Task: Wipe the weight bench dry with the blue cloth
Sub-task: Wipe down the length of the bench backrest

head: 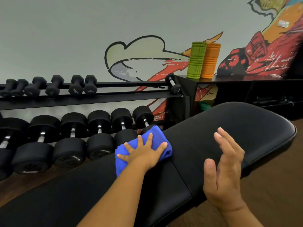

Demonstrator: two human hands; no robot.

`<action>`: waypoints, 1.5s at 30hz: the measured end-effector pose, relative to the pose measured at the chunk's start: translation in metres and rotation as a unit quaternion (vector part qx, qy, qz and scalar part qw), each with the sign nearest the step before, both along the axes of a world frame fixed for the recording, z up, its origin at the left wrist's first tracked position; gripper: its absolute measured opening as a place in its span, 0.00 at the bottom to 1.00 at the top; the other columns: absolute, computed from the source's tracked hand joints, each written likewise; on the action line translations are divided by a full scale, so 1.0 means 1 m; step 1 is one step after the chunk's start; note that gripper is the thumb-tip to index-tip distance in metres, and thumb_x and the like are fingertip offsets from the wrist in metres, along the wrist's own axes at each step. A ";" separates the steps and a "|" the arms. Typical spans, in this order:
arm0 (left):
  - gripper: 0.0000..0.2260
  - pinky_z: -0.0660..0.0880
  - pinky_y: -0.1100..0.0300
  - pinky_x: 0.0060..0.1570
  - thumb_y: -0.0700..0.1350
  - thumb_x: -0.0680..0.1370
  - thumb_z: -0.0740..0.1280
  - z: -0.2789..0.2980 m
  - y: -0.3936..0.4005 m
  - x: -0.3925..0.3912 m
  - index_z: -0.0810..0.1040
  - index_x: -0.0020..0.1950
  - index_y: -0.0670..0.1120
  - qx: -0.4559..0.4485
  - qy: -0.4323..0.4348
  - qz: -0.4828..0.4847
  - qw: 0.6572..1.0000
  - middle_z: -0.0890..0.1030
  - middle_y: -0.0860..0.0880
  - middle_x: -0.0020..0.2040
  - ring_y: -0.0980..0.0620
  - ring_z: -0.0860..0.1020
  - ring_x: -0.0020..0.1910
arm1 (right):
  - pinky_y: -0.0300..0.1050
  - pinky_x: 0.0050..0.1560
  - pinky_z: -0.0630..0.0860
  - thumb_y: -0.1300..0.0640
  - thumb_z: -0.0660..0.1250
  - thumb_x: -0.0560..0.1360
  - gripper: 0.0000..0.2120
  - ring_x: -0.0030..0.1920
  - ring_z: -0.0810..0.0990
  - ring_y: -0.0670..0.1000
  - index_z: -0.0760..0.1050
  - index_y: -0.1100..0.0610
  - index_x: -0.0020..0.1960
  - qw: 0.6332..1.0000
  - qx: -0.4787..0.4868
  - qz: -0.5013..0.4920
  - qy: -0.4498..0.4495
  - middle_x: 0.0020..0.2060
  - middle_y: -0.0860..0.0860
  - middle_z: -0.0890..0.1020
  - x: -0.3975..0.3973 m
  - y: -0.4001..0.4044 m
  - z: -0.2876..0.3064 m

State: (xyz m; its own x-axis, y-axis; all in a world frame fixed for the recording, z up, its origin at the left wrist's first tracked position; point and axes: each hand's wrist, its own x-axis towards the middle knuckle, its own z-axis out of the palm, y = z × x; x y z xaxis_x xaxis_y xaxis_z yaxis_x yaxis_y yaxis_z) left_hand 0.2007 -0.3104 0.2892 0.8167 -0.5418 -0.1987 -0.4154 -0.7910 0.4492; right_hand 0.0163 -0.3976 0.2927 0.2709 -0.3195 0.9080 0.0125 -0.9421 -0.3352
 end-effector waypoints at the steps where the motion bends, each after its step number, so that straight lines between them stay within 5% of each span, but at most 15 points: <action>1: 0.34 0.39 0.26 0.65 0.76 0.70 0.46 0.000 0.001 -0.003 0.39 0.73 0.70 -0.002 -0.003 -0.017 1.000 0.38 0.59 0.78 0.35 0.36 0.75 | 0.63 0.61 0.68 0.49 0.57 0.77 0.24 0.67 0.67 0.57 0.63 0.59 0.70 1.000 0.002 0.015 -0.015 0.69 0.60 0.68 0.000 0.000 -0.002; 7: 0.32 0.34 0.27 0.65 0.75 0.70 0.50 0.006 -0.012 -0.063 0.39 0.70 0.75 -0.029 -0.074 -0.202 0.976 0.34 0.61 0.76 0.38 0.32 0.74 | 0.65 0.59 0.69 0.45 0.55 0.79 0.26 0.66 0.68 0.62 0.60 0.60 0.70 0.991 0.051 0.084 -0.088 0.69 0.61 0.67 -0.002 -0.005 -0.004; 17: 0.34 0.39 0.26 0.65 0.76 0.70 0.49 0.026 -0.053 -0.033 0.40 0.73 0.71 -0.006 -0.029 -0.110 0.993 0.37 0.61 0.77 0.37 0.37 0.76 | 0.59 0.68 0.67 0.51 0.52 0.78 0.21 0.69 0.69 0.55 0.61 0.49 0.71 0.971 0.154 0.157 -0.091 0.68 0.55 0.69 -0.008 -0.009 0.006; 24: 0.32 0.37 0.27 0.66 0.75 0.71 0.49 0.018 -0.022 -0.086 0.40 0.72 0.73 -0.026 -0.067 -0.202 0.977 0.35 0.61 0.77 0.38 0.33 0.75 | 0.59 0.71 0.63 0.35 0.55 0.78 0.22 0.71 0.68 0.54 0.67 0.44 0.68 0.938 0.245 0.229 -0.088 0.68 0.53 0.70 -0.016 -0.014 0.015; 30: 0.34 0.37 0.27 0.65 0.74 0.71 0.51 0.006 -0.005 -0.128 0.36 0.71 0.72 -0.032 -0.131 -0.204 0.970 0.34 0.59 0.77 0.36 0.32 0.74 | 0.59 0.72 0.63 0.46 0.51 0.80 0.19 0.68 0.73 0.56 0.70 0.55 0.64 0.866 0.357 0.307 -0.166 0.66 0.59 0.74 -0.031 -0.021 0.030; 34: 0.37 0.41 0.26 0.65 0.73 0.72 0.51 0.011 -0.025 -0.146 0.33 0.73 0.68 -0.016 -0.184 -0.193 0.964 0.35 0.53 0.78 0.30 0.36 0.74 | 0.54 0.70 0.67 0.35 0.62 0.74 0.28 0.68 0.72 0.60 0.72 0.56 0.62 0.877 0.325 0.300 -0.191 0.63 0.60 0.75 -0.038 -0.021 0.052; 39: 0.36 0.43 0.28 0.66 0.69 0.76 0.54 0.012 -0.040 -0.155 0.35 0.74 0.64 -0.037 -0.238 -0.223 0.944 0.38 0.49 0.79 0.29 0.41 0.74 | 0.55 0.71 0.66 0.39 0.58 0.77 0.23 0.66 0.73 0.60 0.72 0.56 0.61 0.890 0.311 0.262 -0.207 0.60 0.59 0.76 -0.039 -0.026 0.050; 45: 0.33 0.50 0.28 0.66 0.66 0.75 0.56 -0.015 0.003 -0.139 0.38 0.73 0.67 -0.049 -0.266 -0.218 0.938 0.47 0.52 0.79 0.29 0.49 0.74 | 0.55 0.69 0.68 0.34 0.57 0.76 0.25 0.63 0.75 0.56 0.73 0.52 0.60 0.923 0.282 0.195 -0.177 0.59 0.56 0.76 -0.041 -0.037 0.037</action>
State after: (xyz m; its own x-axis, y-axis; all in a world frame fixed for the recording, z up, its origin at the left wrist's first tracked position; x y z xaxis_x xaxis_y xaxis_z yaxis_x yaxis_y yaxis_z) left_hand 0.0615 -0.3077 0.2743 0.4832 -0.8413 0.2422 -0.8754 -0.4602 0.1481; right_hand -0.0242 -0.4348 0.3302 0.1826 -0.7089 0.6813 0.5162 -0.5206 -0.6800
